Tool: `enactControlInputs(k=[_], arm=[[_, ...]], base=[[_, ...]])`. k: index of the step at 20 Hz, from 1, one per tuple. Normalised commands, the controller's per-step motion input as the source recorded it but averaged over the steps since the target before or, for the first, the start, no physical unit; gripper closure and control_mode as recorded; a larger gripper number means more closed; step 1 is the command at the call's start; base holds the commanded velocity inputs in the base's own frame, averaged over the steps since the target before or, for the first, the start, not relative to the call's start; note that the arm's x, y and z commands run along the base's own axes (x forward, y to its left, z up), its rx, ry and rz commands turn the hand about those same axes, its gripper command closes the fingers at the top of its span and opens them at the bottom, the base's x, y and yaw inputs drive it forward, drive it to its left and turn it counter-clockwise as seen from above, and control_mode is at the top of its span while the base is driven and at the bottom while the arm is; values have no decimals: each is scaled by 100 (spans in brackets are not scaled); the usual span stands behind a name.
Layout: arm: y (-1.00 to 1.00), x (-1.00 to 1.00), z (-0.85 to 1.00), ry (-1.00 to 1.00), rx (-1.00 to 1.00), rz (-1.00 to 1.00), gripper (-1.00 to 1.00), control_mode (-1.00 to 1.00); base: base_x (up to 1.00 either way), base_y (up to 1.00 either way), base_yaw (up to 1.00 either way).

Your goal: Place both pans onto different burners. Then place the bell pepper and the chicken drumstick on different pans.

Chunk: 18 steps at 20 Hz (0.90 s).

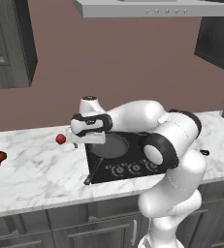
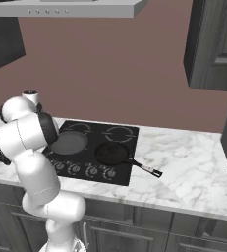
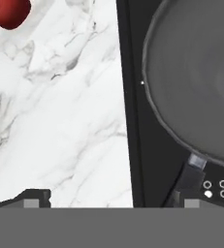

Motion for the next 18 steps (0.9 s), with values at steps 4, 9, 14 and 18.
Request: enactControlInputs(k=[4, 9, 14, 18], arm=[[21, 32, 4, 0, 0, 5, -100, -100], [14, 31, 0, 0, 0, 5, -100, -100], [14, 29, 0, 0, -2, 5, -100, -100], [19, 24, 0, 0, -3, 6, -100, -100]], base=[[0, 0, 0], [0, 0, 0], [0, 0, 0], [0, 0, 0]])
